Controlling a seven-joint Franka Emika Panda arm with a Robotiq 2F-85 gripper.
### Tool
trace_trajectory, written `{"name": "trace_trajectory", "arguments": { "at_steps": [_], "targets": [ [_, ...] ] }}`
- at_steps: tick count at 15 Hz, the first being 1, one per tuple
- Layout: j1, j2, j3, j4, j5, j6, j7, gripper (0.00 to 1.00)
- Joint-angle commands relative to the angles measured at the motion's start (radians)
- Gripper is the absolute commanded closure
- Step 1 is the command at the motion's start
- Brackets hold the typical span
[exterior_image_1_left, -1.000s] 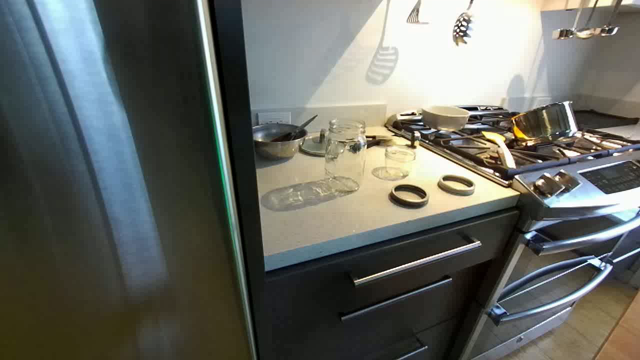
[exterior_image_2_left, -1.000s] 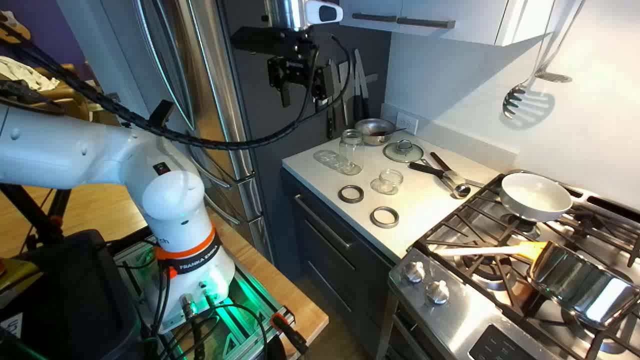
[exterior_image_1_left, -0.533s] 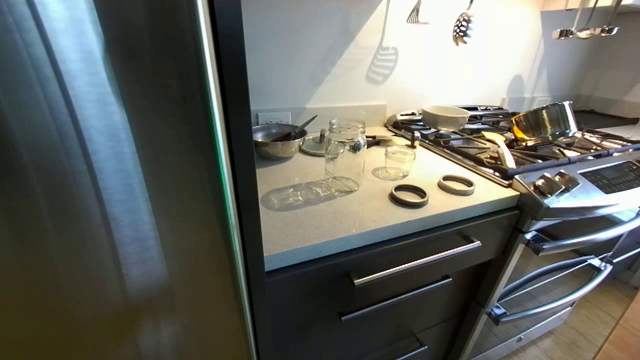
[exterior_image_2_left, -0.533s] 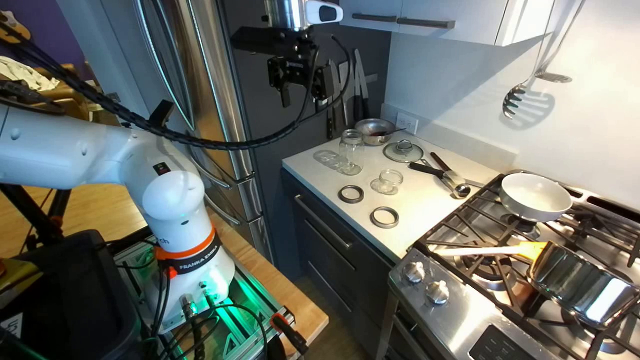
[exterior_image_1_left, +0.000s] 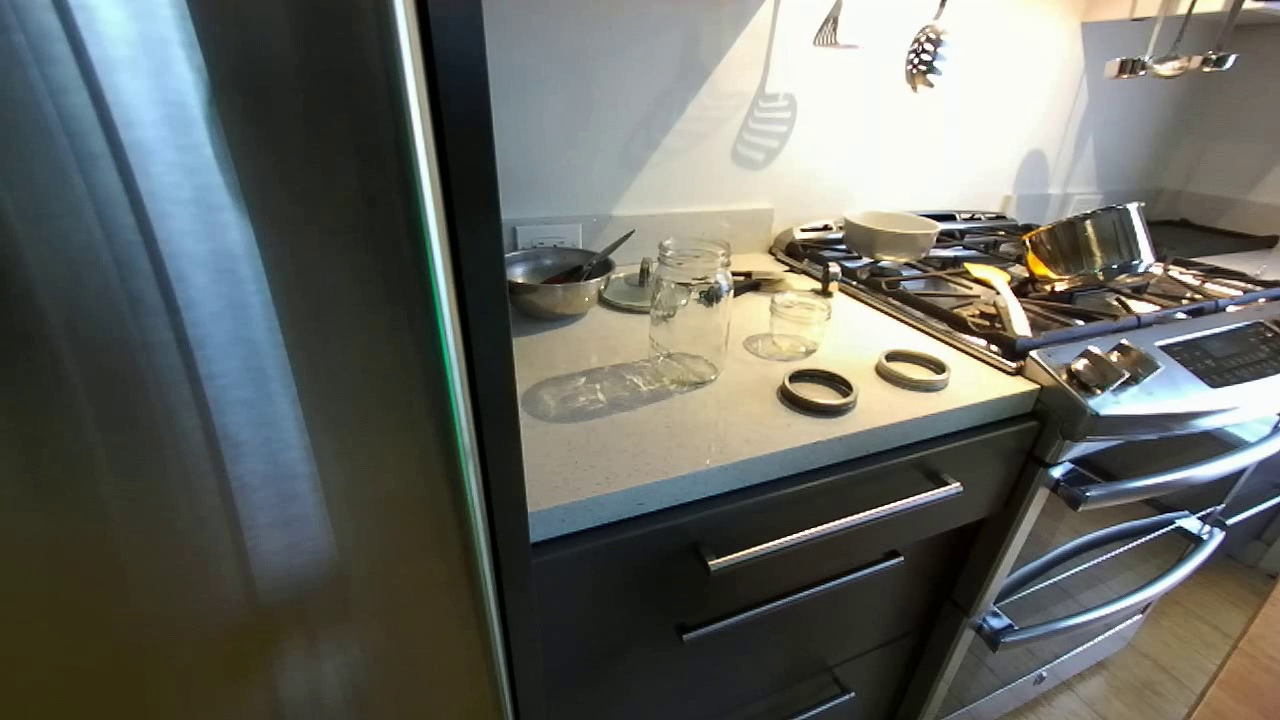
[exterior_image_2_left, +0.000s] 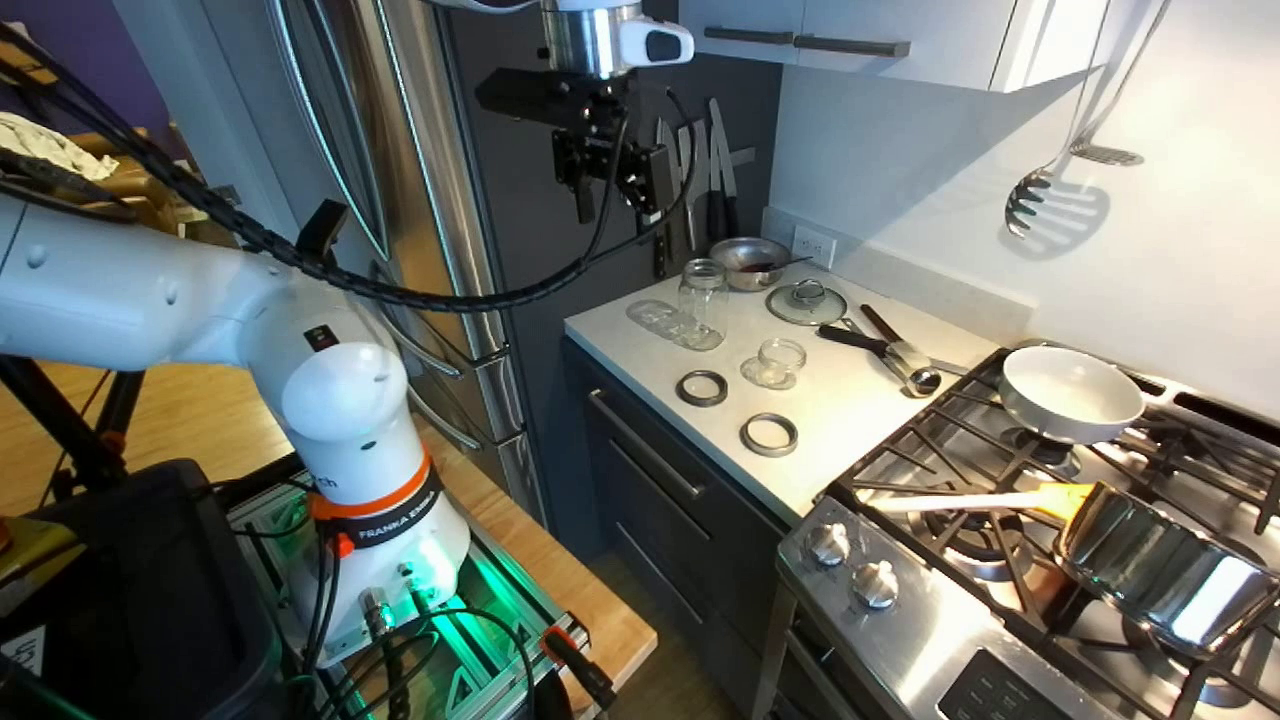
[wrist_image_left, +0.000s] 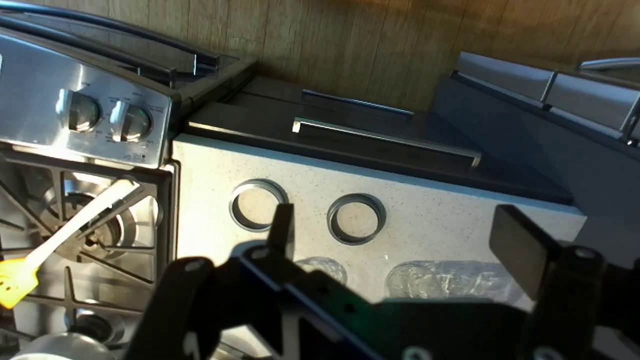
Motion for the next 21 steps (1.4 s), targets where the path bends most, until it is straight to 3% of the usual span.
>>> {"name": "trace_trajectory", "arguments": {
  "at_steps": [1,4,10,12,13,19,21],
  "targets": [
    [-0.037,0.15,0.044,-0.061,-0.001,0.165,0.163,0.0],
    [-0.042,0.275,0.061,-0.091,0.009,0.309,0.23,0.0],
    [-0.028,0.565,0.043,-0.076,0.062,0.578,0.191,0.0],
    [-0.004,0.638,0.024,-0.057,0.139,0.606,0.129,0.0],
    [-0.035,0.557,0.055,-0.094,0.079,0.587,0.182,0.0],
    [-0.028,0.637,0.052,-0.056,0.118,0.602,0.152,0.0],
    [-0.039,0.686,0.057,-0.061,0.088,0.679,0.183,0.0]
  ]
}}
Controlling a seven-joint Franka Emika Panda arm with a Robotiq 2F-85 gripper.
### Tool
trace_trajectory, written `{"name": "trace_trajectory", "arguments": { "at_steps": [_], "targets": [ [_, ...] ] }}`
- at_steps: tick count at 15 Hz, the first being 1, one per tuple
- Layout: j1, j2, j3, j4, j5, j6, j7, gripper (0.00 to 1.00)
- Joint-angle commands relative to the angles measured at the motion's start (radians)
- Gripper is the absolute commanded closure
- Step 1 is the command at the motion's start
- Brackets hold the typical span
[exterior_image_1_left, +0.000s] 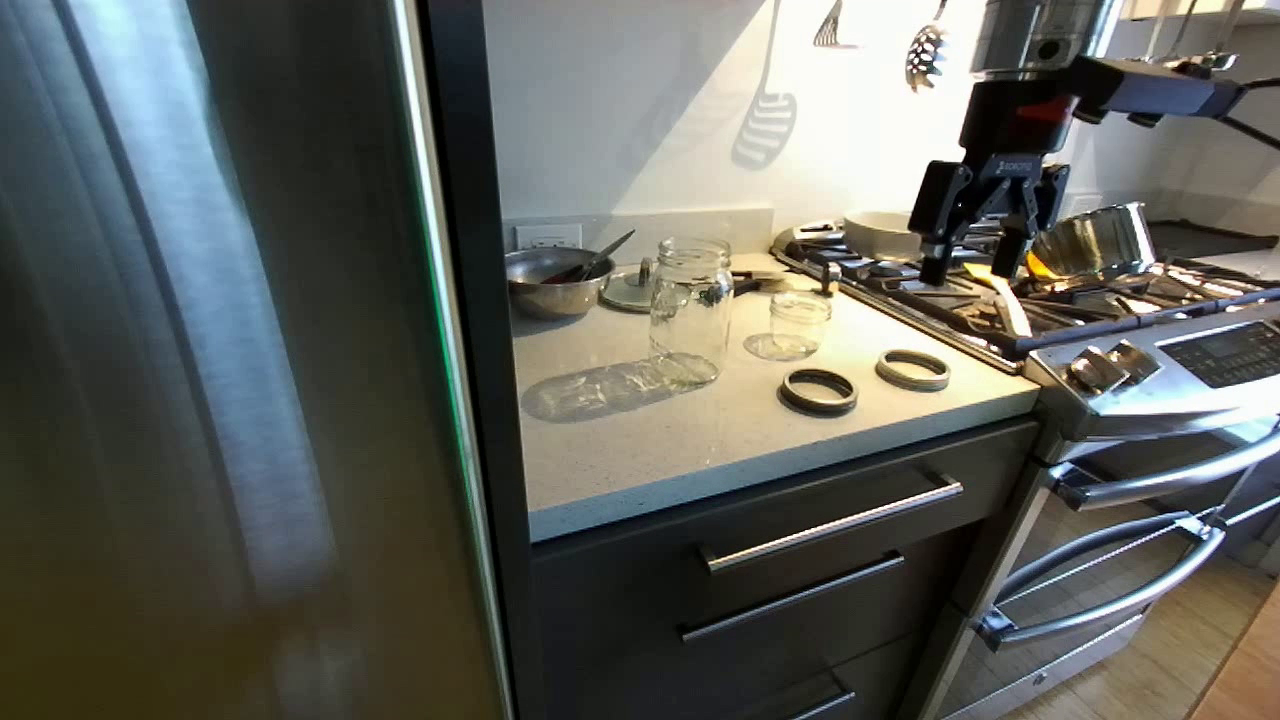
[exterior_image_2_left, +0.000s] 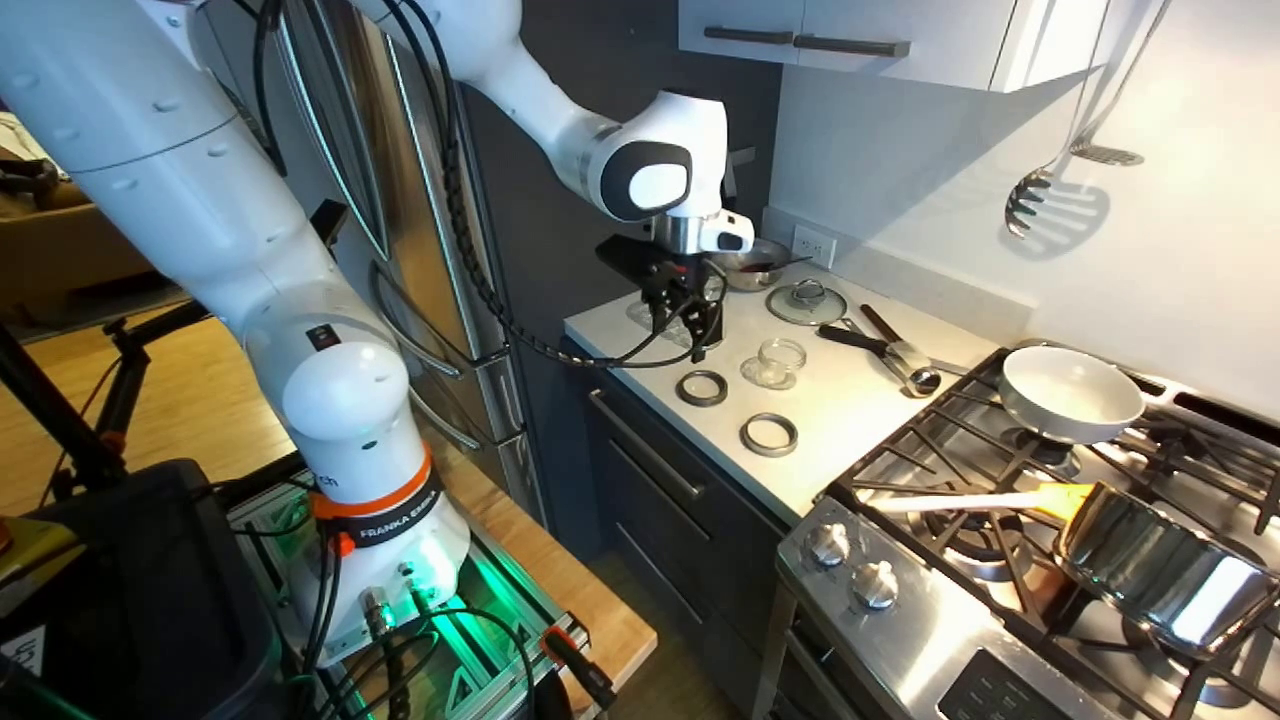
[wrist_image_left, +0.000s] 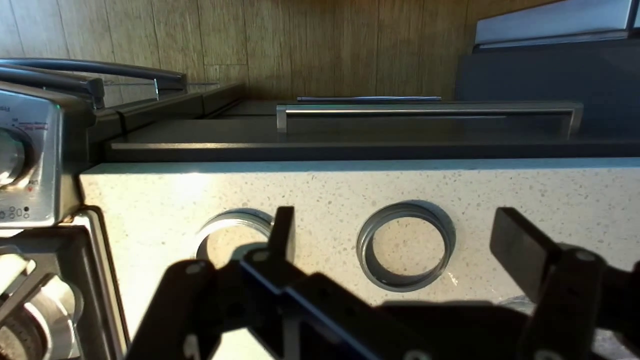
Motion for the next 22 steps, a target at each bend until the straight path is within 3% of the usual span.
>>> {"name": "trace_trajectory", "arguments": {
  "at_steps": [1,4,7,13,22],
  "targets": [
    [-0.022,0.061,0.015,-0.011,-0.025,0.103,0.038,0.0],
    [0.006,0.122,0.0,-0.033,0.065,0.3,-0.064,0.0],
    [0.025,0.197,0.004,-0.033,0.181,0.419,-0.158,0.0],
    [0.027,0.31,0.057,0.021,0.441,0.411,-0.452,0.0],
    [0.015,0.466,0.056,0.125,0.417,0.435,-0.491,0.0]
  ]
}}
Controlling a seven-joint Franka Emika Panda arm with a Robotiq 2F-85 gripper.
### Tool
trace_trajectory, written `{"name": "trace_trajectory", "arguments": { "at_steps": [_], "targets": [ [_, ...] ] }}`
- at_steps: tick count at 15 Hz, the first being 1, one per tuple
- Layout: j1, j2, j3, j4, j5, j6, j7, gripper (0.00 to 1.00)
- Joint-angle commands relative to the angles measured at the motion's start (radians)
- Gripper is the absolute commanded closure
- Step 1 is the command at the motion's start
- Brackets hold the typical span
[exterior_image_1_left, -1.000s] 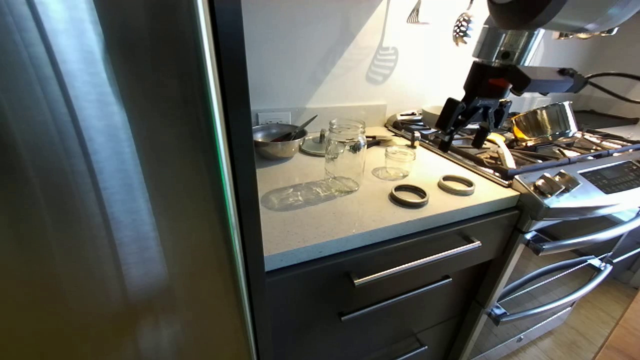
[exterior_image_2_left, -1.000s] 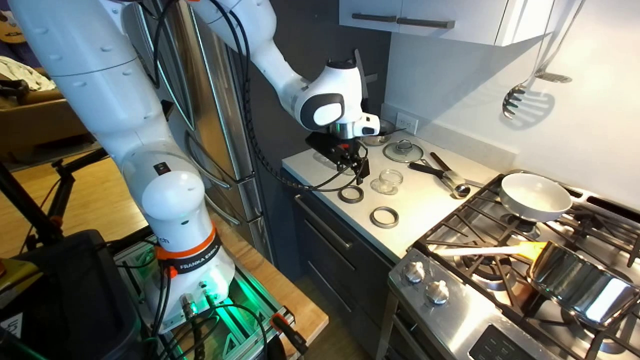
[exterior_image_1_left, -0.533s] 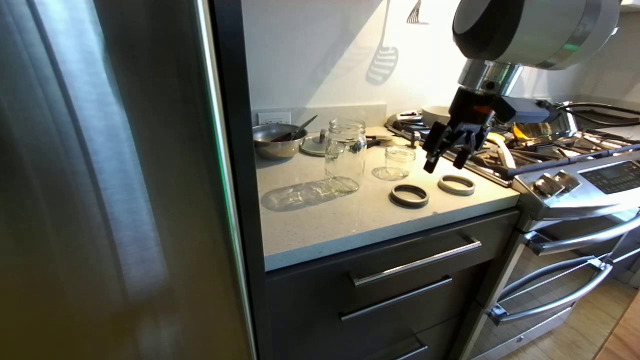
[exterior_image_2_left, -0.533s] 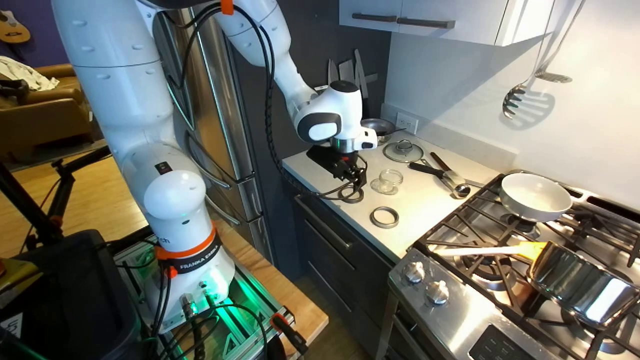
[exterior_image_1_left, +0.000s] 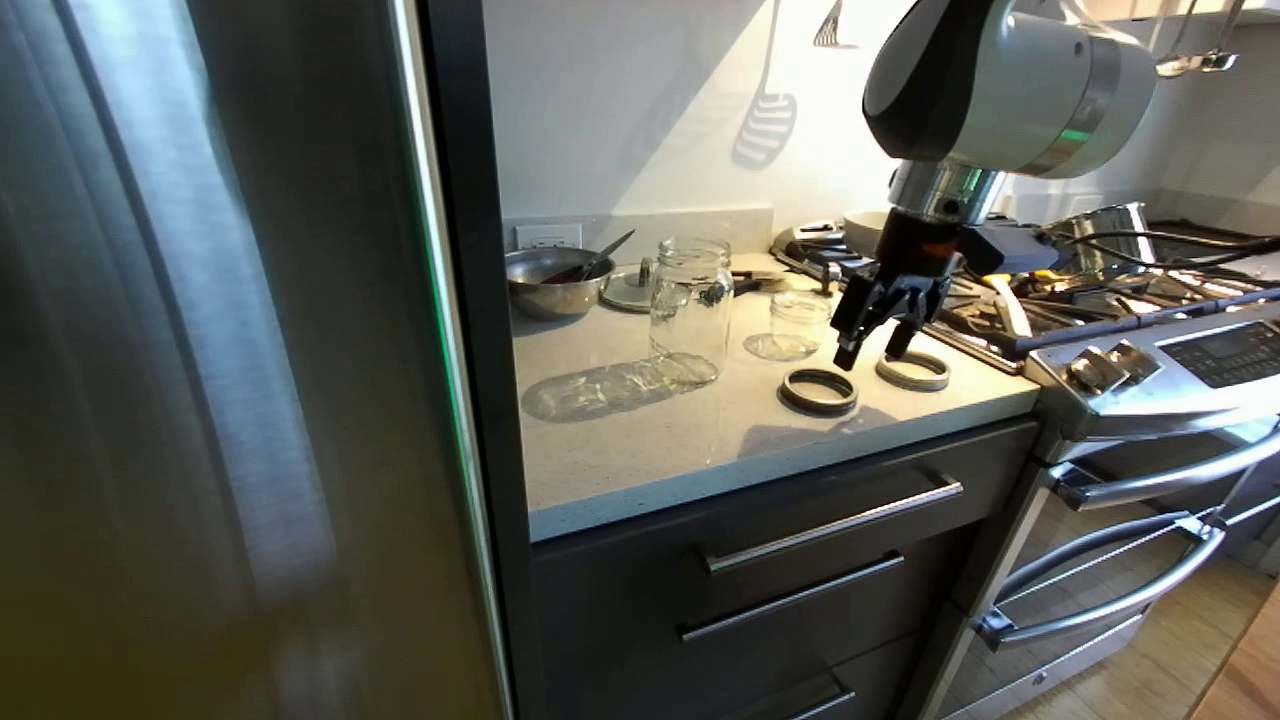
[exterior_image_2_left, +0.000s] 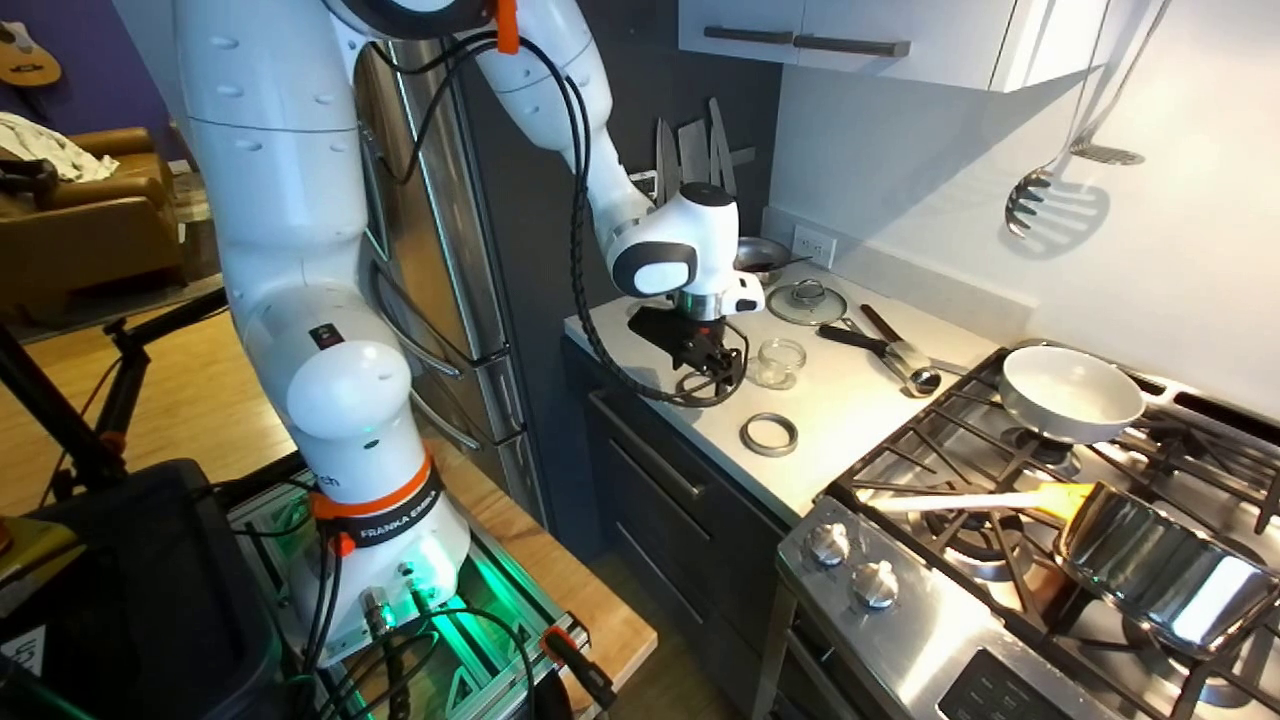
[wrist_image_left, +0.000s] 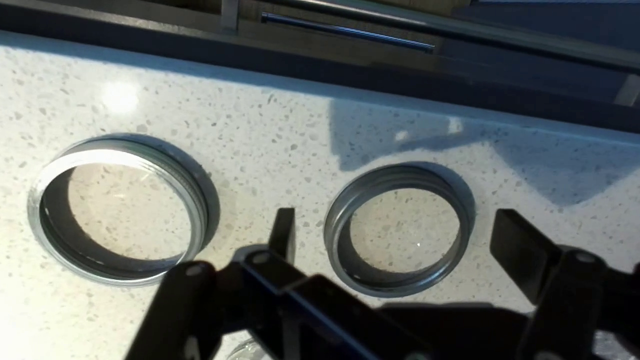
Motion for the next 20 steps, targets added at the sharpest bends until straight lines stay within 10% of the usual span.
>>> {"name": "trace_trajectory", "arguments": {
  "at_steps": [1,6,15,20],
  "targets": [
    [-0.008,0.073,0.002,0.053,0.008,0.018,-0.012,0.0],
    [-0.123,0.109,0.099,0.09,-0.024,0.022,0.015,0.04],
    [-0.169,0.16,0.136,0.127,-0.057,0.023,0.033,0.54],
    [-0.175,0.171,0.135,0.133,-0.097,0.019,0.045,0.99]
  ]
}}
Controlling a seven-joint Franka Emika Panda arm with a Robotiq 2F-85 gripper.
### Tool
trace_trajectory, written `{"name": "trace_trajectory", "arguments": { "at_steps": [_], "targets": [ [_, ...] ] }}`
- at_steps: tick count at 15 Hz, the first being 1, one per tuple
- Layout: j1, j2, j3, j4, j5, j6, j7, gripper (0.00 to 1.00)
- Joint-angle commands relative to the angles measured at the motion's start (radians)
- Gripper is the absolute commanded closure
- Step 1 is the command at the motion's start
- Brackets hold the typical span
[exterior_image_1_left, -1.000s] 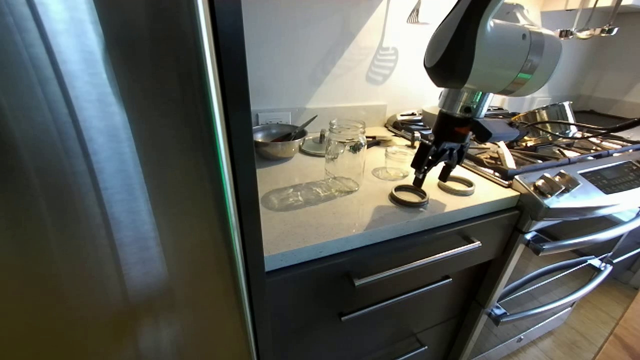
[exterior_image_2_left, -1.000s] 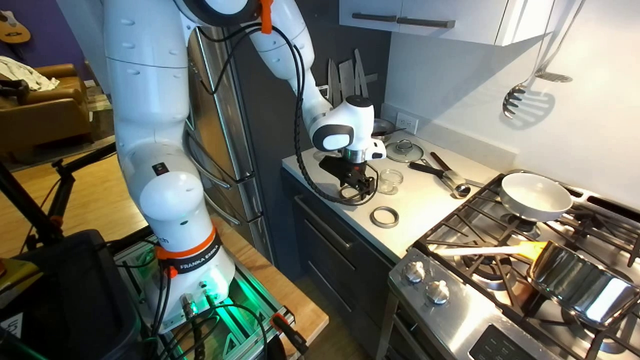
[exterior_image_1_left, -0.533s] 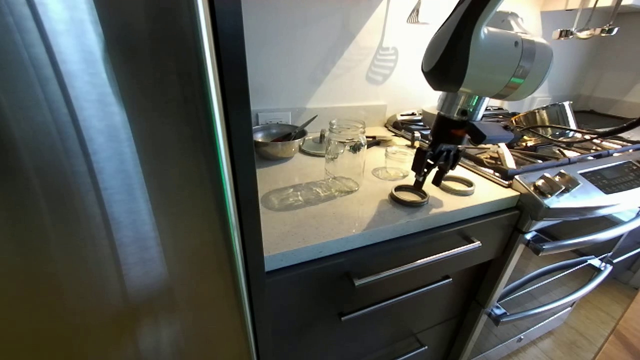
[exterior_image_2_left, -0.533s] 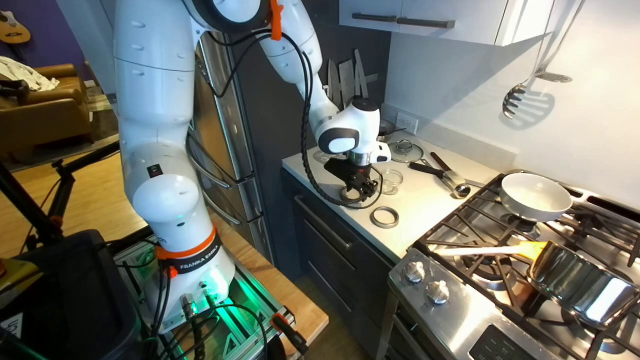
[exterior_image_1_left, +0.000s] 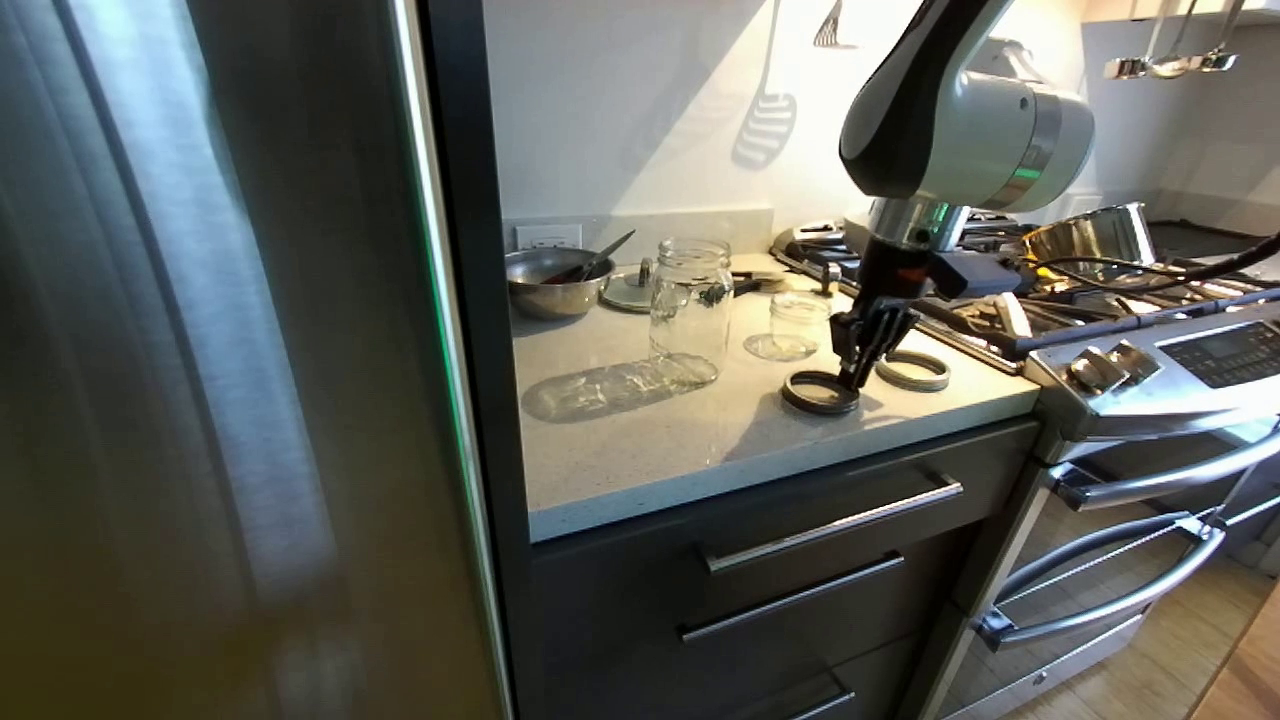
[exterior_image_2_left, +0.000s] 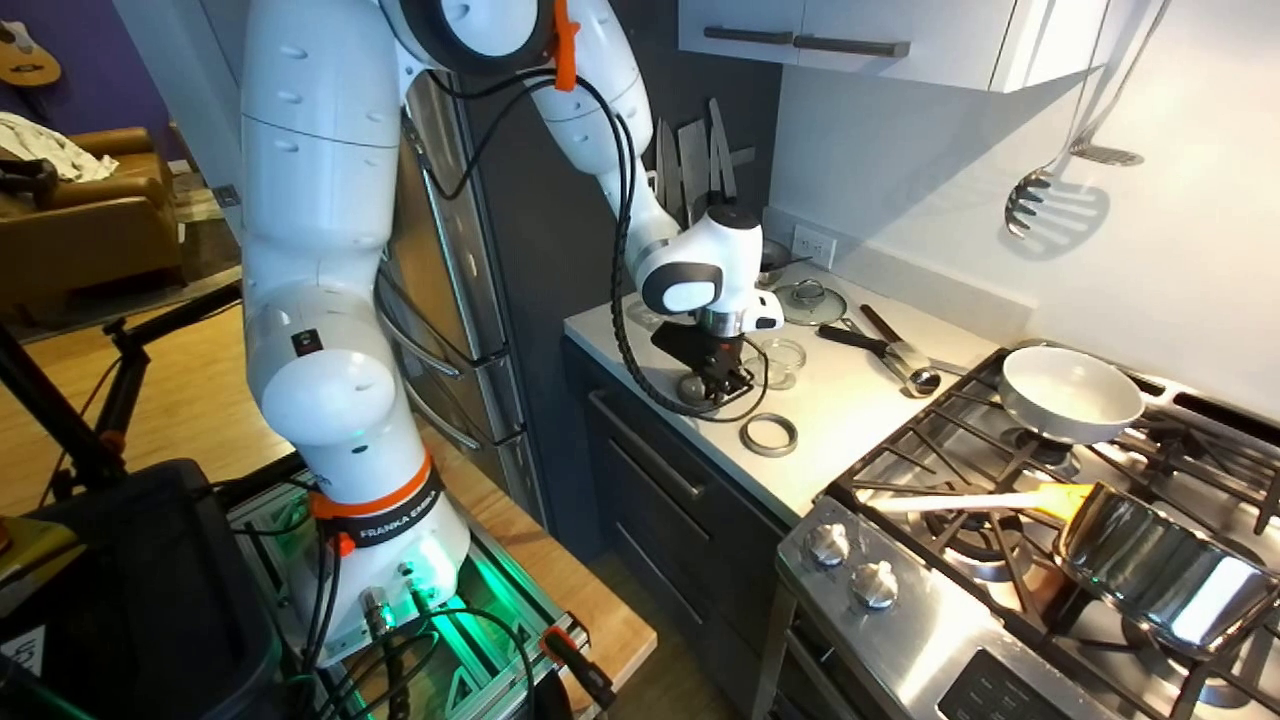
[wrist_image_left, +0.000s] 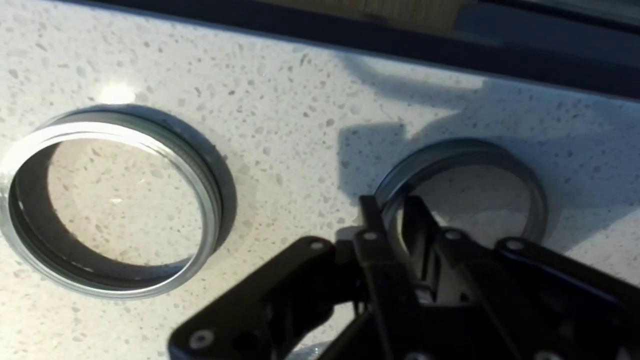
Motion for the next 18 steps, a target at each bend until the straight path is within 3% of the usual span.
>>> {"name": "trace_trajectory", "arguments": {
  "at_steps": [1,3,9,18],
  "targets": [
    [-0.027,0.019,0.019,0.009,-0.051,0.014,0.037,1.0],
    [-0.029,0.019,0.018,0.01,-0.068,0.016,0.047,0.96],
    [-0.025,-0.009,0.018,-0.001,-0.101,0.012,0.067,0.98],
    [0.04,-0.188,-0.025,-0.055,-0.228,-0.028,0.155,0.98]
  ]
}}
